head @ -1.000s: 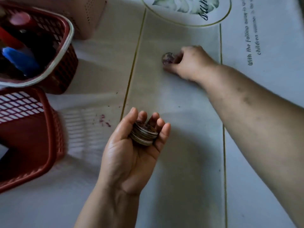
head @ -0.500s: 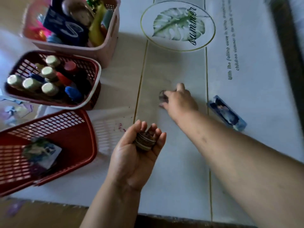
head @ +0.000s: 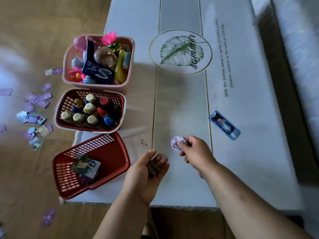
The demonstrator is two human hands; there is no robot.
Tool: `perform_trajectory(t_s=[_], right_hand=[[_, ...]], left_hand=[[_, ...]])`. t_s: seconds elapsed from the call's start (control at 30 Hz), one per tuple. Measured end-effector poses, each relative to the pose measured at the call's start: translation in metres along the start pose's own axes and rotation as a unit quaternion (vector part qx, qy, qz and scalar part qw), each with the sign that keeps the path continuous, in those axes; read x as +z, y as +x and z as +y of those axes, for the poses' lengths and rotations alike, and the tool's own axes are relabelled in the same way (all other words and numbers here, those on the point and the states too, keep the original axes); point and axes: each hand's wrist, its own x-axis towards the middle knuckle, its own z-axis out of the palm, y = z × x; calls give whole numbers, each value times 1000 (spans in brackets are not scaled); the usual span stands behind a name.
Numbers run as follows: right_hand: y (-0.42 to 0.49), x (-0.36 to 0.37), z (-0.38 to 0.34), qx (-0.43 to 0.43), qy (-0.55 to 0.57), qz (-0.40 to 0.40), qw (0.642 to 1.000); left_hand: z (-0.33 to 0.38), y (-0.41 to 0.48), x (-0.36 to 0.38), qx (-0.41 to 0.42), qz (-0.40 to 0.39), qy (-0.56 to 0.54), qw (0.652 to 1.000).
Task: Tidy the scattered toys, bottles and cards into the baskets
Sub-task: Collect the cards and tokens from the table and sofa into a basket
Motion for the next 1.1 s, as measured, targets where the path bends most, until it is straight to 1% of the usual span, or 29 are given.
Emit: perform_trajectory(t_s=[0.07,0.1,0.17,0.27,0.33,0.4,0.47,0.53,0.63,0.73,0.87,1.0,1.1], right_hand=[[-43,-14,-20,-18,51,-55,997],[-59,-16,-26,-32,39,-73,996],[-85,-25,-31,-66,-43,-36,996],[-108,-51,-34,-111,-158,68,979],[-123,-73,-37,-127,-195,96,968],[-140,-97,-38,-150,-201,119,961],[-161,-124,-41,-187,-173,144,956],[-182,-152,-40,-203,-139,139,959],[-205,-191,-35,-172,-108,112,973],[-225,-240,-22,-150,-68,138,977],[-251,-318,12,-158,-30,172,972],[-277,-410,51,-144,1,145,979],[-292,-476,75,-138,2,157,978]], left_hand=[[-1,-14,11,-23,-10,43,999],[-1,-21,15,-37,-30,56,997],[-5,-39,33,-81,-90,70,990],[-11,-65,63,-125,-137,88,979],[-15,-79,81,-132,-144,114,974],[-21,-91,100,-119,-153,166,967],[-30,-102,123,-104,-173,218,955],[-45,-116,147,-110,-196,254,941],[-76,-137,186,-147,-247,296,911],[-119,-157,221,-164,-292,324,885],[-186,-184,270,-179,-328,360,855],[-261,-214,324,-191,-363,405,818],[-315,-228,364,-195,-378,429,797]])
